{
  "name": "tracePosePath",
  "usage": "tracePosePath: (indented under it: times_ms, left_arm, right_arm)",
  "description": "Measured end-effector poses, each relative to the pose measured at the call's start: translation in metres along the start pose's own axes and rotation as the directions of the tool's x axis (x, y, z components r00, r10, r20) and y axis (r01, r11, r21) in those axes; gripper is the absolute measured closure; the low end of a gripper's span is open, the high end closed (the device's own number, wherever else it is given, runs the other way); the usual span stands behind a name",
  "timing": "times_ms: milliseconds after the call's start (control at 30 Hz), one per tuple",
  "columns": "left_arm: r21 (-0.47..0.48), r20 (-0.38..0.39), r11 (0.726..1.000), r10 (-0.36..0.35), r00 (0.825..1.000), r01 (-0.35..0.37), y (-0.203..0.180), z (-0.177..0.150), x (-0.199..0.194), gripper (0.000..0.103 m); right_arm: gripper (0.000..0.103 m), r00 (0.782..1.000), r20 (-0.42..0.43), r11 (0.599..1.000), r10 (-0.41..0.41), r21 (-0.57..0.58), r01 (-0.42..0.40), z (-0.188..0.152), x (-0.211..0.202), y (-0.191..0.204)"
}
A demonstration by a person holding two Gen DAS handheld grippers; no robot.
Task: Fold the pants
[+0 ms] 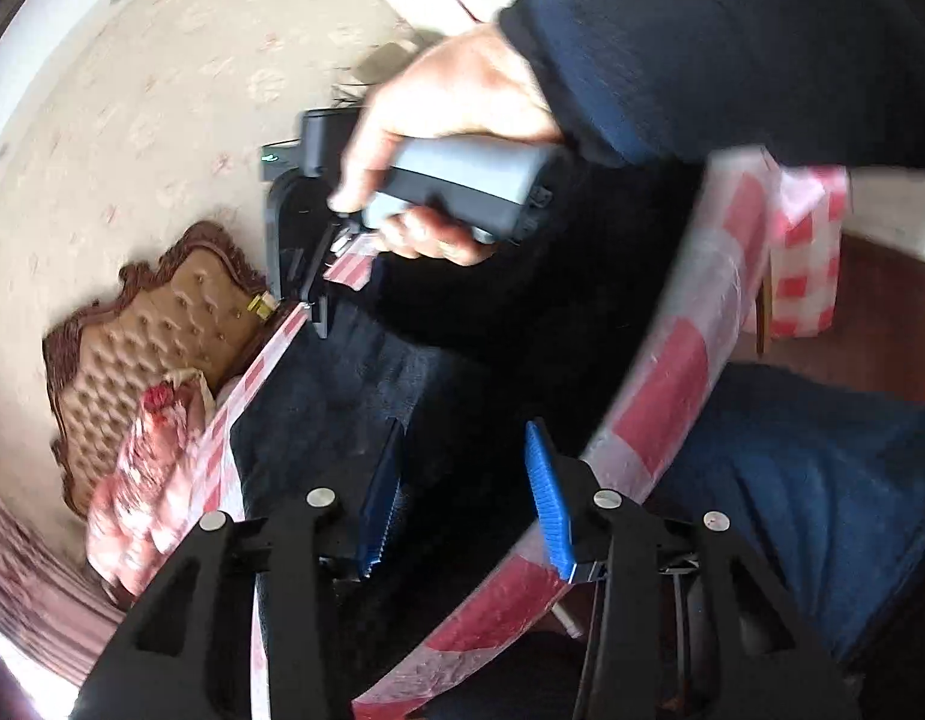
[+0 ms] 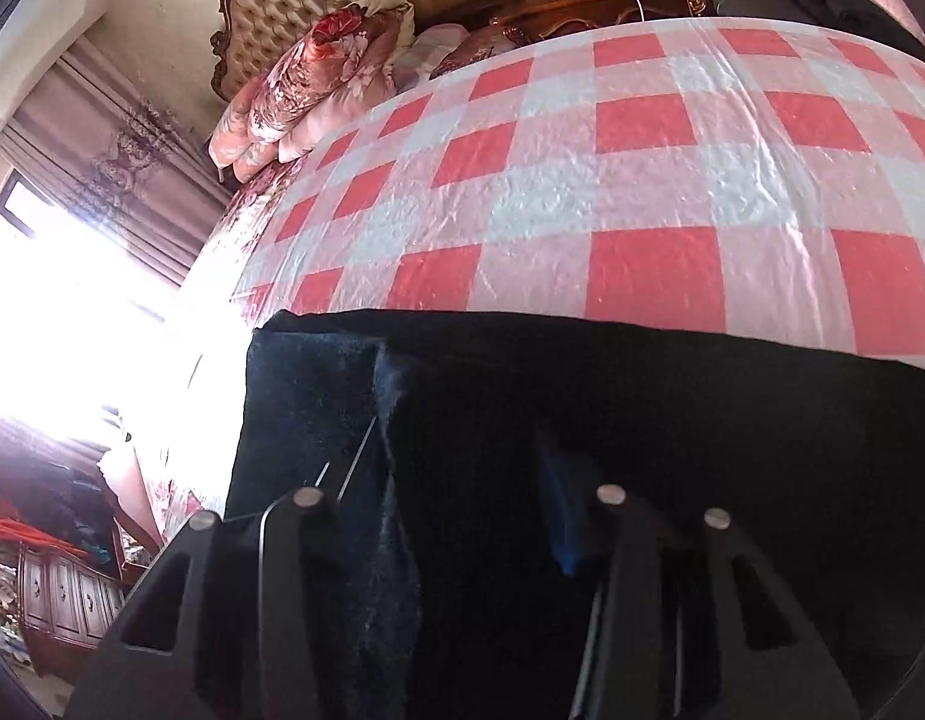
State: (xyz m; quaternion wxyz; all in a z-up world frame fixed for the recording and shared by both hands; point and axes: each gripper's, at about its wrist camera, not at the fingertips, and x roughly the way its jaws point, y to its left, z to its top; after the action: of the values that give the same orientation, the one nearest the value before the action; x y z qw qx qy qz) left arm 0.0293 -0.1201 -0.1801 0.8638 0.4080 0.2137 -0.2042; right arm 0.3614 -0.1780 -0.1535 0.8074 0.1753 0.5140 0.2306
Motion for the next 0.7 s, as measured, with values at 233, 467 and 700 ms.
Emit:
tracePosePath:
  times_ms: [233,467,700]
  left_arm:
    - [-0.071,0.072,0.996,0.060,0.996,-0.055,0.026,0.012,-0.016,0.096]
    - [-0.015,0.063,1.000,-0.001,0.998,0.002,0.011,0.016,-0.004,0.095]
    - [-0.177,0.093,0.957,-0.215,0.972,0.228,0.027,0.004,-0.007,0.054]
  right_arm:
    - [0.087,0.996,0.059,0.998,0.064,-0.018,-0.063,0.000,-0.027,0.006]
    - [0.087,0.996,0.092,1.000,0.014,0.002,-0.014,-0.003,-0.043,-0.008]
    - [0.040,0.972,0.139,0.982,-0.188,0.001,0.190,-0.025,-0.039,-0.007]
